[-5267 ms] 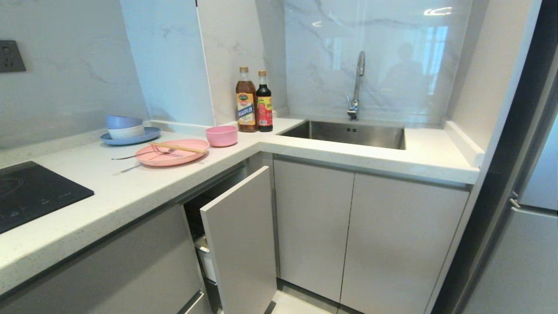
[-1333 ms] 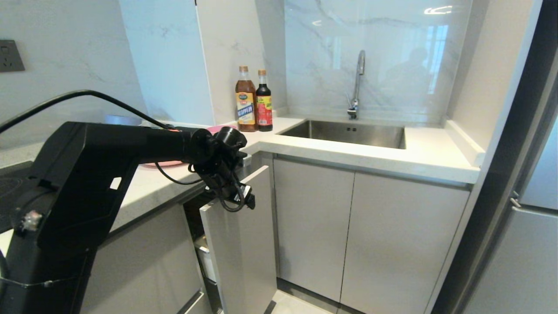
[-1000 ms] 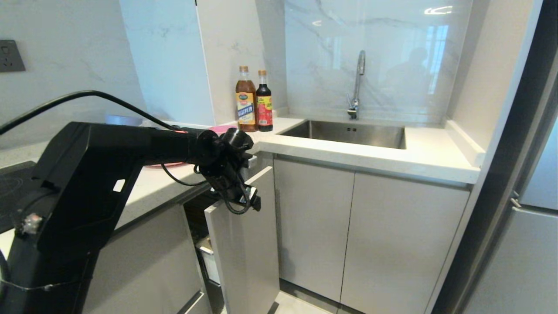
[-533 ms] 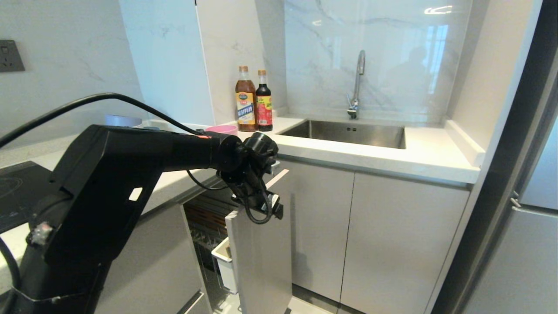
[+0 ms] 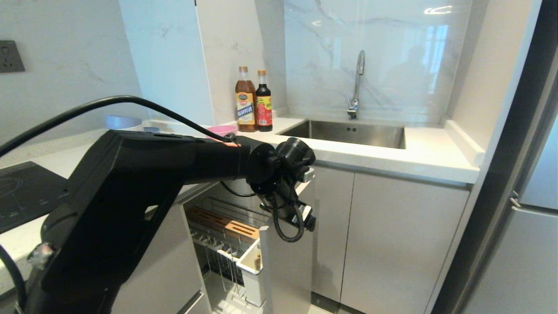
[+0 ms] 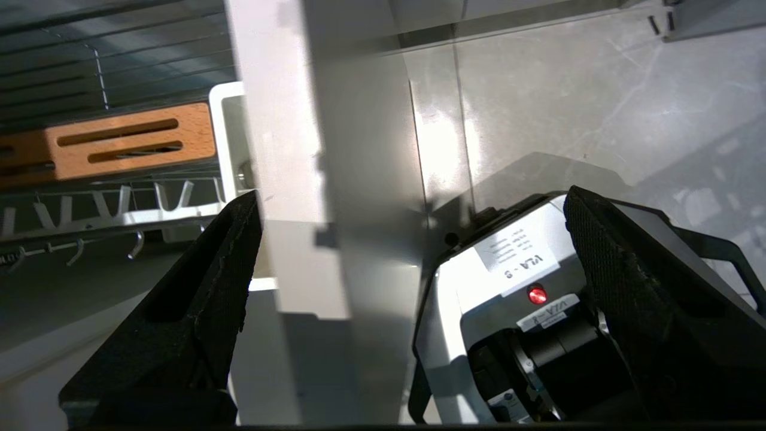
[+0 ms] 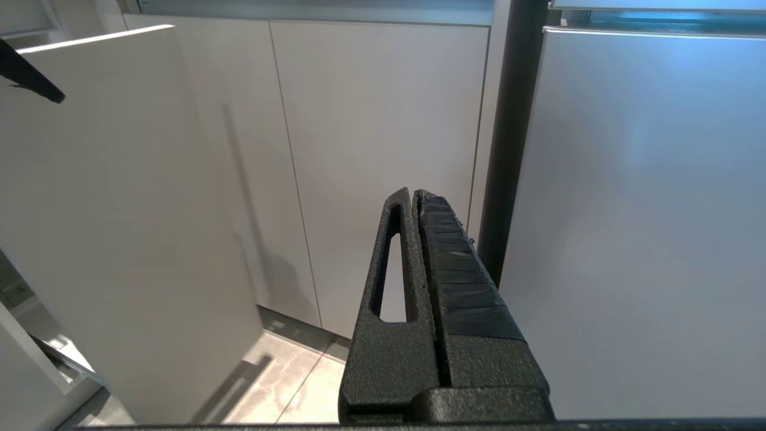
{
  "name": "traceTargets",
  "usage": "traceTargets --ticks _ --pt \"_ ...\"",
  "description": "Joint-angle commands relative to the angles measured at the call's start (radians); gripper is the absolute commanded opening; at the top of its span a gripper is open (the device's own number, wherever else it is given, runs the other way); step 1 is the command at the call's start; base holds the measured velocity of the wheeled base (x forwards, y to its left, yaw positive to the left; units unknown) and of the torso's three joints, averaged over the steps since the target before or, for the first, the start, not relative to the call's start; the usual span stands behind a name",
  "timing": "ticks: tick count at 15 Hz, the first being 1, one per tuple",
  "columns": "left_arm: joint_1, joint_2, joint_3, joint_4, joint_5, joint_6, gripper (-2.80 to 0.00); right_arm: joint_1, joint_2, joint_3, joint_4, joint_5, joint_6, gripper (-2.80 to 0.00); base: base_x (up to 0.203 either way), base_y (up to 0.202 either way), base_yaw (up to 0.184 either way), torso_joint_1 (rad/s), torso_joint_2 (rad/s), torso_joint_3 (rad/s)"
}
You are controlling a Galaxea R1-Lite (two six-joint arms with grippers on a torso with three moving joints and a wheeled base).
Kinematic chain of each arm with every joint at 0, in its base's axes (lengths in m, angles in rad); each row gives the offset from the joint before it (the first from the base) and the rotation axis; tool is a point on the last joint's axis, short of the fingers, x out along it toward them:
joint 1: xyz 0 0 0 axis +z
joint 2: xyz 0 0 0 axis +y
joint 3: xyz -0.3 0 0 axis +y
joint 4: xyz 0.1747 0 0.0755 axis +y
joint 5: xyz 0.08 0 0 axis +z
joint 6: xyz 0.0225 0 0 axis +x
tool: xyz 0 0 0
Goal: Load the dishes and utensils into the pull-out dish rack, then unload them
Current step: Open the cupboard
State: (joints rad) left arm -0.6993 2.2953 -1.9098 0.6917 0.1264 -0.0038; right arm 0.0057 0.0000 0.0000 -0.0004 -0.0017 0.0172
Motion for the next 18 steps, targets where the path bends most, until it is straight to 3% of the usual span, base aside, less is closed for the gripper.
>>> traceTargets --ticks 1,10,16,17,18 --pt "-0.039 -0.01 0.0 0.003 0.002 -0.001 0.0 0.0 0.0 0.002 0.0 0.0 0.0 -2.8 0.0 0.0 0.0 0.0 0.0 0.0" --pt "-0.081 -0.064 -0.001 0.0 0.002 -0.024 0.0 0.0 0.0 0.002 -0.001 0.0 0.0 -2.8 0.0 0.0 0.0 0.0 0.0 0.0" --pt "-0.156 -0.312 0.003 -0.012 0.001 -0.079 0.0 0.0 0.0 0.002 -0.001 -0.001 0.0 -2.8 0.0 0.0 0.0 0.0 0.0 0.0" --pt "-0.17 -0.368 0.007 -0.011 0.001 -0.085 -2.43 0.0 0.0 0.002 -0.001 0.0 0.001 -2.8 0.0 0.0 0.0 0.0 0.0 0.0" --pt "-0.186 -0.424 0.009 -0.01 0.006 -0.089 -2.8 0.0 0.0 0.002 -0.001 0.0 0.0 -2.8 0.0 0.0 0.0 0.0 0.0 0.0"
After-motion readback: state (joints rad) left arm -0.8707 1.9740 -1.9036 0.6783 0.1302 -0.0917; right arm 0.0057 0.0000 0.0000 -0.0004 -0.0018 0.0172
